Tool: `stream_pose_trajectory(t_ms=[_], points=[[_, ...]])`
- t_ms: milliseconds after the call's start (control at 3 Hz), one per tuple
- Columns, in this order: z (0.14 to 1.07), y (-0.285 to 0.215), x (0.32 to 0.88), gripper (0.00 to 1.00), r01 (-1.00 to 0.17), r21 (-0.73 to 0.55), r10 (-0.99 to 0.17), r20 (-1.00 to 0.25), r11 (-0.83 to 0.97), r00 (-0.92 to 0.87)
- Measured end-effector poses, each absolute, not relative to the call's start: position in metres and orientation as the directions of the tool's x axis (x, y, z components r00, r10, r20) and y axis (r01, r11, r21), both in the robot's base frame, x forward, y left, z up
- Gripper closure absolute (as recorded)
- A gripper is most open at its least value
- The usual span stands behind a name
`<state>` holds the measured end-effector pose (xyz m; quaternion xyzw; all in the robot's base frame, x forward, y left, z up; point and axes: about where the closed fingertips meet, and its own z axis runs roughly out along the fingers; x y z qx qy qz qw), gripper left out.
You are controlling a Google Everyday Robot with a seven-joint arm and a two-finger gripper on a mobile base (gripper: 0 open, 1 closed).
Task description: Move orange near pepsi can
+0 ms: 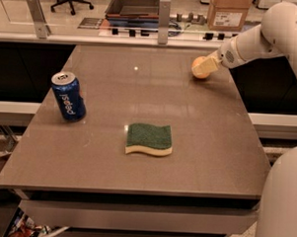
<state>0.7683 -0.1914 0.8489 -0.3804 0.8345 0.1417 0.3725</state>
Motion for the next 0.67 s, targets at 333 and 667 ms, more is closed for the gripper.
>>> stream_pose_trajectory(t_ms=[333,667], points=[[0.85,-0.19,0.767,1.0,-0.745,-0.047,-0.534,-0.727,0.666,-0.432],[0.877,-0.175,0.75,1.0,-0.774,-0.069,-0.56,-0.731,0.629,-0.39]])
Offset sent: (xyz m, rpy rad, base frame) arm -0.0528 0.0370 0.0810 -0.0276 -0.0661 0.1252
